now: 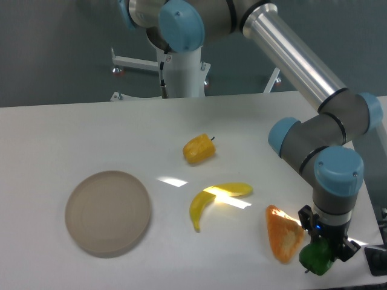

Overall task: Place the green pepper on the plate
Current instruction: 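Lift the green bell pepper held in the gripper off the table, then carry the green pepper over to the beige plate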

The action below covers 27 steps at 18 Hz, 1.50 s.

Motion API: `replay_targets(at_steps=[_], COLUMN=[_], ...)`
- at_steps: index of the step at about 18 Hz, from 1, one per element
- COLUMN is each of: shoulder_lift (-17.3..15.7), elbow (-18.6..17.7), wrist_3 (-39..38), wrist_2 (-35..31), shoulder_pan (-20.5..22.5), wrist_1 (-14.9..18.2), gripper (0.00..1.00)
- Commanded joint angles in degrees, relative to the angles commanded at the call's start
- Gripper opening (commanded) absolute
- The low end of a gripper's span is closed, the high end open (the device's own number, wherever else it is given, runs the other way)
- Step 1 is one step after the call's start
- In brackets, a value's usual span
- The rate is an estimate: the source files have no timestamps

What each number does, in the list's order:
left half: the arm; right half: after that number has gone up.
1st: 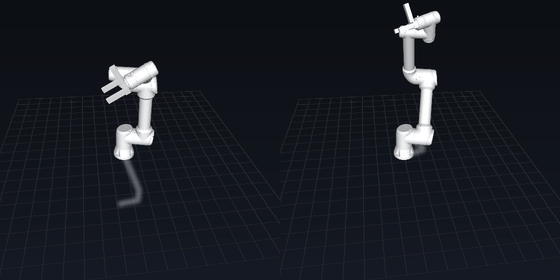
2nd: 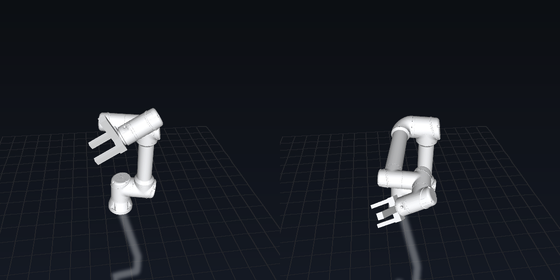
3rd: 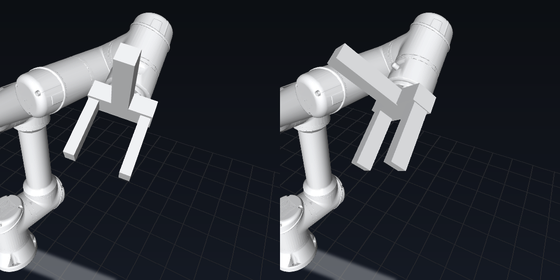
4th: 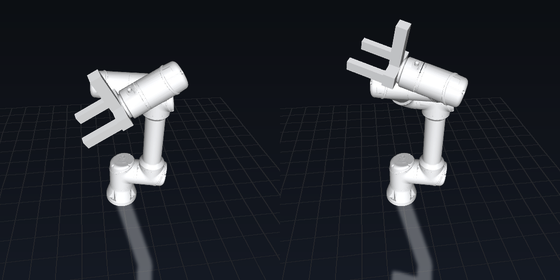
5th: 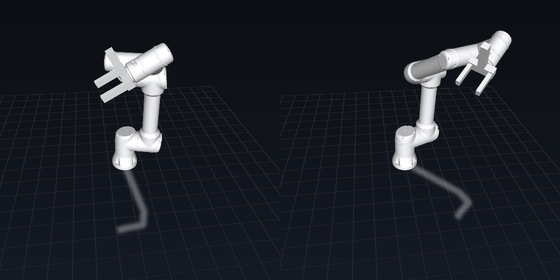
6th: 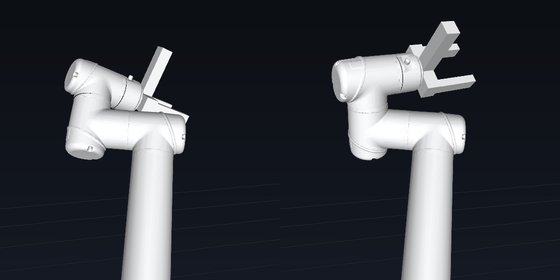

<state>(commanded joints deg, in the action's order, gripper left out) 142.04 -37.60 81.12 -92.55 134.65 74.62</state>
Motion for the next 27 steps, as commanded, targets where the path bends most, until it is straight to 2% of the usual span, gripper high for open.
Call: replay_targets(at_steps=[2, 4, 6, 10, 13, 15, 18, 22, 27], shoulder_lift=[-2.2, -4.3, -5.5, -9.7, -12.8, -14.5, -16.6, -17.7, -19.6], elbow=[-2.1, -3.0, -3.3, -8.2, -12.0, -14.1, -18.9, -24.7, -31.5], wrist_3=[-0.1, -1.5, -4.5, -14.3, -26.5, -31.8, -37.6, -43.3, -44.8], wrist_2=[0.1, 0.3, 0.4, 2.1, 6.8, 7.3, 7.4, 6.5, 6.7], shoulder_pan=[-1.1, -2.1, -4.6, -8.8, -11.2, -13.6, -17.2, -21.6, -24.3], wrist_1=[0.3, 3.1, 4.1, 4.3, 3.8, 3.7, 1.1, -5.3, -6.8], gripper=[0.30, 0.30, 0.30, 0.30, 0.30, 0.30, 0.31, 0.31, 0.31])
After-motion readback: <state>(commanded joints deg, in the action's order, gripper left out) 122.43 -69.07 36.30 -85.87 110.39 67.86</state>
